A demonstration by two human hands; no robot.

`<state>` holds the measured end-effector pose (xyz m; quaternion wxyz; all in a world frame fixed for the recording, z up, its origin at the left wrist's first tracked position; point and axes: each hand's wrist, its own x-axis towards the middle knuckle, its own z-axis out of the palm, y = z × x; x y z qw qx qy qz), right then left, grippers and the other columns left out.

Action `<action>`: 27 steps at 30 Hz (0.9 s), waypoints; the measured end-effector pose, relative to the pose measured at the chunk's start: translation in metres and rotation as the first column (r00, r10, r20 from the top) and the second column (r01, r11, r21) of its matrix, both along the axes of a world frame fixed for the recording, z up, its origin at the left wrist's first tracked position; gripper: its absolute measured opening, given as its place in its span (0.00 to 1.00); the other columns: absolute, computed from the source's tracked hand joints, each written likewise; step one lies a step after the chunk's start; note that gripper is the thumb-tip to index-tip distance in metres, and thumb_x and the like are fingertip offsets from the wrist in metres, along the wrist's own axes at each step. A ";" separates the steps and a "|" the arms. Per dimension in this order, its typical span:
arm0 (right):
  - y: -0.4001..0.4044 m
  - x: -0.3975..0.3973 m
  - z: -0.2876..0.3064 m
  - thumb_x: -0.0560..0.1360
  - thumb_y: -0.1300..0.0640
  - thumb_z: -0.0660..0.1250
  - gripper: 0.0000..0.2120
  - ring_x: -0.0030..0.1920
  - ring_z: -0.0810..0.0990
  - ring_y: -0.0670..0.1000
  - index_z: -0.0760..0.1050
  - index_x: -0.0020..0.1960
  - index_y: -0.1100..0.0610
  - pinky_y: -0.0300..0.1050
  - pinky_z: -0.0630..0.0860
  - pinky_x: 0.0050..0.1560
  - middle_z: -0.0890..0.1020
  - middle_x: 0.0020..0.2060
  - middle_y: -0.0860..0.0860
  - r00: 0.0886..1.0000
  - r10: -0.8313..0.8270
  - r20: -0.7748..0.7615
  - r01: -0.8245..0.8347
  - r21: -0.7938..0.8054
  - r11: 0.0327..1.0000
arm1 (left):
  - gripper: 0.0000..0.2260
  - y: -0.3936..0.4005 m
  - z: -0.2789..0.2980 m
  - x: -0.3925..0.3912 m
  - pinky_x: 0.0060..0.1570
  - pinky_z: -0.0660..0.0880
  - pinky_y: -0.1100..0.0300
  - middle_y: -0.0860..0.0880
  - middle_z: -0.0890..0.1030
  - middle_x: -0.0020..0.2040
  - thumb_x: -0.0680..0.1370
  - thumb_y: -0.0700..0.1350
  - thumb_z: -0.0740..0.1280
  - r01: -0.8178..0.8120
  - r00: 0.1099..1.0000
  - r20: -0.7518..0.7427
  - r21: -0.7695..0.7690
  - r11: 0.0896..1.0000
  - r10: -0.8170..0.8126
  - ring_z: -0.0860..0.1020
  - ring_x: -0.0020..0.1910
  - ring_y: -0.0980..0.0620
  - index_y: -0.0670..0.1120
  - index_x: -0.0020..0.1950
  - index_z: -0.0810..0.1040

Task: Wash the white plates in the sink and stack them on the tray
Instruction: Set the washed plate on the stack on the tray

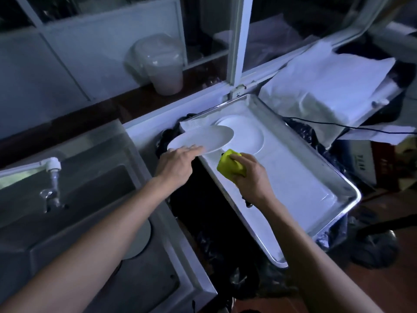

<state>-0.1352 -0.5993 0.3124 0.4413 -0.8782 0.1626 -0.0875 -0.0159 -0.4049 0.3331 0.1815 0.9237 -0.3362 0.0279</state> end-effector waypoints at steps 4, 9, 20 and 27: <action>-0.036 -0.005 -0.013 0.74 0.67 0.67 0.25 0.57 0.77 0.54 0.76 0.68 0.49 0.40 0.75 0.38 0.72 0.66 0.46 1.000 -0.028 -0.014 0.028 -0.016 0.999 | 0.29 -0.049 -0.013 0.018 0.63 0.75 0.48 0.51 0.77 0.71 0.75 0.30 0.58 0.021 0.999 0.023 0.124 0.992 -0.025 0.78 0.64 0.42 0.55 0.71 0.76; -0.067 -0.006 -0.029 0.74 0.65 0.70 0.25 0.63 0.74 0.53 0.76 0.68 0.51 0.44 0.71 0.59 0.74 0.67 0.50 0.996 -0.067 -0.059 0.066 -0.015 0.998 | 0.30 -0.096 -0.040 0.035 0.65 0.70 0.49 0.51 0.74 0.73 0.76 0.32 0.57 0.063 0.998 0.011 0.252 0.966 -0.068 0.74 0.69 0.44 0.54 0.75 0.71; -0.095 -0.009 -0.057 0.73 0.66 0.71 0.25 0.60 0.75 0.52 0.77 0.68 0.51 0.37 0.67 0.54 0.75 0.64 0.49 0.993 -0.085 -0.086 0.085 -0.005 0.996 | 0.27 -0.164 -0.077 0.043 0.61 0.71 0.47 0.51 0.74 0.69 0.75 0.34 0.59 0.092 0.989 0.063 0.422 0.902 -0.131 0.72 0.67 0.46 0.53 0.72 0.67; -0.101 -0.009 -0.074 0.71 0.67 0.71 0.26 0.61 0.75 0.53 0.77 0.67 0.51 0.42 0.70 0.55 0.76 0.64 0.49 0.993 -0.071 -0.098 0.071 -0.001 0.997 | 0.31 -0.173 -0.097 0.051 0.73 0.60 0.42 0.48 0.61 0.79 0.78 0.39 0.62 0.106 0.984 0.064 0.545 0.832 -0.168 0.60 0.76 0.43 0.51 0.79 0.56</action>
